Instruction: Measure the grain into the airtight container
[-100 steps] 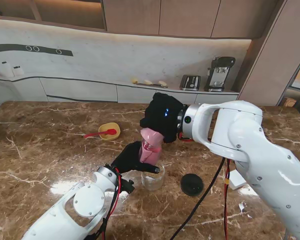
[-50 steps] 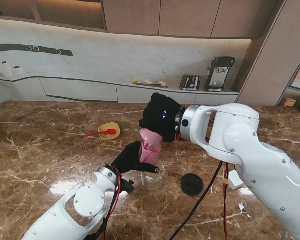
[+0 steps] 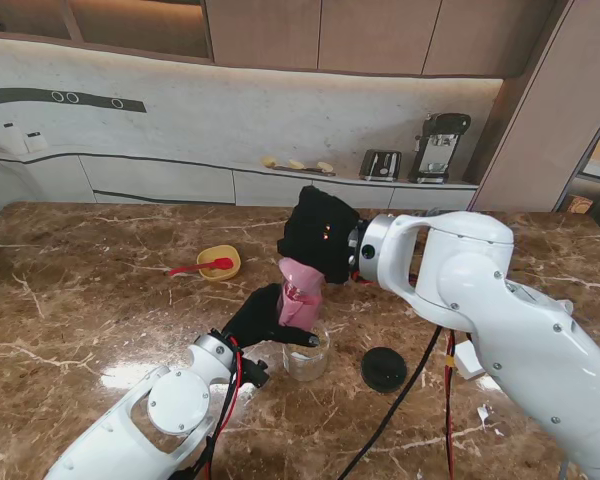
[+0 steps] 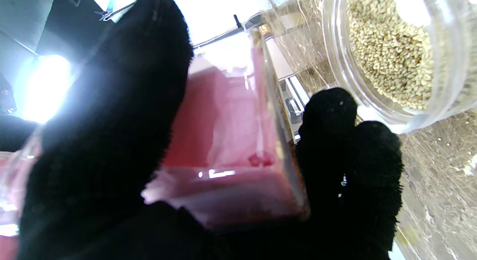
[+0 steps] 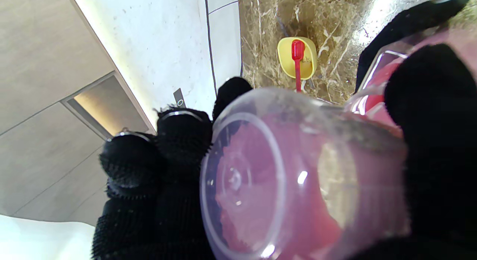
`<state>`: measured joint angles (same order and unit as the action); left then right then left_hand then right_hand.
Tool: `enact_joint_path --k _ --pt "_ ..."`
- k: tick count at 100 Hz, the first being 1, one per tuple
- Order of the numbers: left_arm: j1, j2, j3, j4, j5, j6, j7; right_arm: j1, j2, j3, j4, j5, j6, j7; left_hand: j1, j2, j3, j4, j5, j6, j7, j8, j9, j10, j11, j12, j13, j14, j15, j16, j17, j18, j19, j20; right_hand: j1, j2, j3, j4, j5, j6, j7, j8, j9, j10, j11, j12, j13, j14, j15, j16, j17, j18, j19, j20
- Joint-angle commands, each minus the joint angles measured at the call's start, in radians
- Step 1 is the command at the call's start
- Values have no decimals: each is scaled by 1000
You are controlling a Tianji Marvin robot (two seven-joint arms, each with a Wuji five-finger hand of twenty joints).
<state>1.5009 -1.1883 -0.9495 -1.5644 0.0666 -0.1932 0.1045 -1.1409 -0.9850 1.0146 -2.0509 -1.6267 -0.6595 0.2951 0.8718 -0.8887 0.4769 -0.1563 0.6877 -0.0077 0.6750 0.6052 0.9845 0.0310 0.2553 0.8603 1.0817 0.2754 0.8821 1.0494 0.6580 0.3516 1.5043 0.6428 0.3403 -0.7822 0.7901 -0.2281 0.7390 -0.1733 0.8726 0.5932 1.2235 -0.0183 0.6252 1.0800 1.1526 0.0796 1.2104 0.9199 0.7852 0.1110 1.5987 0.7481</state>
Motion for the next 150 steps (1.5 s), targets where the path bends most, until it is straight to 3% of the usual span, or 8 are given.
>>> enact_joint_path --k 1,27,60,106,125,150 --pt "-11 -14 5 -34 -3 -19 2 -16 7 -10 29 8 -8 22 192 511 169 -31 191 -181 213 20 112 -63 105 32 59 -60 46 -2 16 -18 61 0 151 222 342 12 120 -110 31 -8 168 -176 354 128 83 -238 149 50 16 -87 75 26" --pt "-7 -14 -2 -37 1 -19 7 -28 4 18 40 37 0 -5 190 511 170 -32 191 -190 215 18 113 -69 104 29 60 -61 46 -3 16 -19 62 0 156 238 326 4 108 -128 26 -3 138 -168 312 107 47 -223 104 35 -13 -85 39 13" --pt "-3 -14 -17 -44 16 -20 19 -76 4 95 48 50 14 -158 189 509 171 -32 195 -194 215 17 113 -74 103 28 53 -60 43 -3 6 -21 57 -1 150 258 308 -7 98 -175 5 37 36 -160 129 -39 -62 -197 -125 -32 -100 -66 -129 -32" --pt "-1 -14 -27 -49 26 -28 27 -219 -20 249 31 152 142 -230 191 509 170 -31 196 -198 219 22 114 -79 103 31 43 -56 39 -1 -2 -18 54 2 140 251 322 -19 103 -180 2 32 19 -152 53 -98 -86 -186 -213 -63 -121 -53 -180 -41" --pt "-1 -14 -27 -48 23 -35 26 -284 -39 308 38 259 238 -243 192 509 170 -31 196 -202 222 26 112 -86 102 32 32 -58 31 -2 -14 -19 45 1 144 253 320 -21 102 -176 3 30 16 -149 41 -108 -91 -183 -225 -67 -125 -50 -189 -43" --pt "11 -11 -42 -55 23 -43 23 -356 -67 359 113 519 366 -254 192 509 168 -30 195 -207 222 27 113 -91 100 32 28 -60 25 -3 -19 -19 39 3 154 244 312 -22 104 -169 5 20 -8 -142 -17 -156 -128 -176 -329 -120 -181 -30 -285 -70"
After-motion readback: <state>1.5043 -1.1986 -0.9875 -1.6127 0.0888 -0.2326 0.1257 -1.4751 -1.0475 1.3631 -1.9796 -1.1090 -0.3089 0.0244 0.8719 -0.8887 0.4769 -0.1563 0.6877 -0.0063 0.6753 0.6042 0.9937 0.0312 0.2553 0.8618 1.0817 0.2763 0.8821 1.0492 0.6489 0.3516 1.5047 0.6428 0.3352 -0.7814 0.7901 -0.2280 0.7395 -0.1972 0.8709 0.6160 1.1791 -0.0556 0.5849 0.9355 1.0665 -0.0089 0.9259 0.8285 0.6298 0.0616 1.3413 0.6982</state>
